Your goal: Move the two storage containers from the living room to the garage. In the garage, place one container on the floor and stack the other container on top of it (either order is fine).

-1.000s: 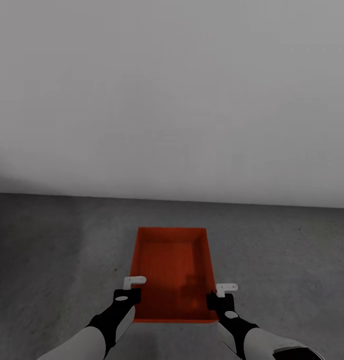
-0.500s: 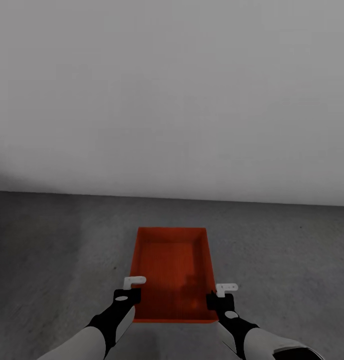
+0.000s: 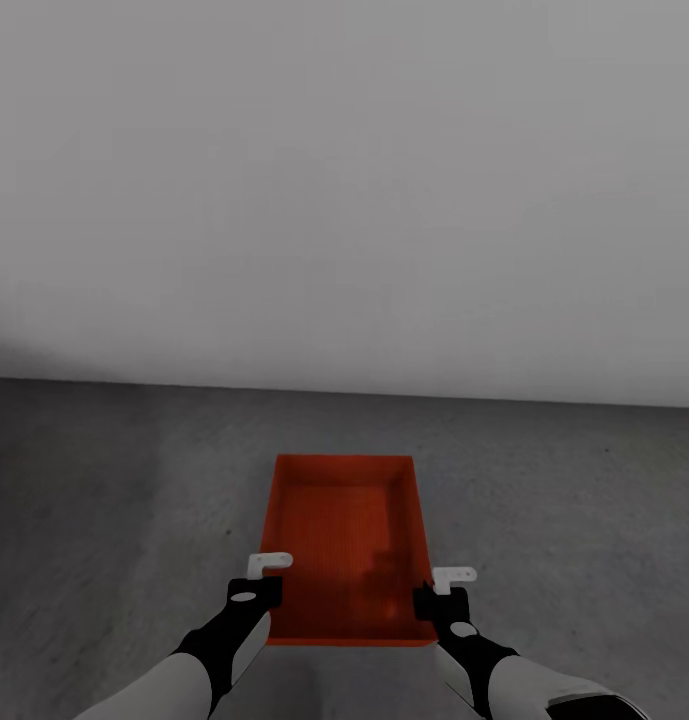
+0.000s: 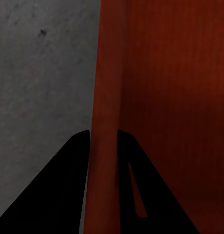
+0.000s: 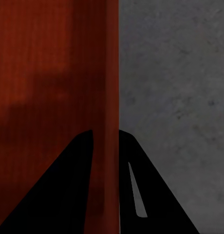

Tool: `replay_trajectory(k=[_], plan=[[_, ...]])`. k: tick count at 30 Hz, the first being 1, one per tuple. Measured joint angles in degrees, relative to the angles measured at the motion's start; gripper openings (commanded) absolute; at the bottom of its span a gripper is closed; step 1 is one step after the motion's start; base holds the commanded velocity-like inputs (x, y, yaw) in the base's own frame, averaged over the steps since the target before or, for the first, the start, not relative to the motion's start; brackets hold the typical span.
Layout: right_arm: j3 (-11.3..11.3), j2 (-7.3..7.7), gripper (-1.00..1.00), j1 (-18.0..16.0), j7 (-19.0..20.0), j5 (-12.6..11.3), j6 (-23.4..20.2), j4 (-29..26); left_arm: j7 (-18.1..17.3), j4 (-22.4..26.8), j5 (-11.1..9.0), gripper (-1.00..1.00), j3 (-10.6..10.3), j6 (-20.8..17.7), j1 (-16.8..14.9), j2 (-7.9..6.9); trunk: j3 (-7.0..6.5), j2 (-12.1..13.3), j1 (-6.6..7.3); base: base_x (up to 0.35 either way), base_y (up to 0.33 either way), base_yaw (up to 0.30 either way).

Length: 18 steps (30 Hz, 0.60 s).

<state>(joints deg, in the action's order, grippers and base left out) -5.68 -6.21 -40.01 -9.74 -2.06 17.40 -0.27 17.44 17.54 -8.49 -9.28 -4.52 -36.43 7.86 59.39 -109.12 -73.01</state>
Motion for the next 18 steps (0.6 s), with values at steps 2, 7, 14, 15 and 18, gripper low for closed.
replay_trajectory(k=[2,7,14,15,18], plan=[[-0.01,0.00,-1.00,0.00,0.00,-0.01,0.00,0.00,0.00,0.00,0.00,-1.00,0.00,0.00,0.00,0.00,0.36,-0.80,-0.44,0.000,0.000,0.000],[0.01,0.00,-1.00,0.00,0.00,0.02,0.01,0.00,0.00,0.00,0.00,-1.00,0.00,0.02,0.00,0.00,1.26,-2.81,-1.54,0.000,0.000,0.000],[0.01,0.00,-1.00,0.00,-0.01,0.02,0.04,0.00,0.00,0.00,0.00,-1.00,0.00,0.04,0.00,0.00,2.51,-5.62,-3.08,0.000,0.000,0.000],[0.00,0.00,-1.00,0.00,-0.01,0.01,0.04,0.00,0.00,0.00,0.00,-1.00,-0.01,0.03,0.00,0.00,2.69,-6.02,-3.30,0.000,0.000,0.000],[0.00,0.00,-1.00,0.00,-0.01,0.01,0.05,0.00,0.00,0.00,0.00,-1.00,-0.01,0.05,0.00,0.00,3.23,-7.22,-3.95,0.000,0.000,0.000]])
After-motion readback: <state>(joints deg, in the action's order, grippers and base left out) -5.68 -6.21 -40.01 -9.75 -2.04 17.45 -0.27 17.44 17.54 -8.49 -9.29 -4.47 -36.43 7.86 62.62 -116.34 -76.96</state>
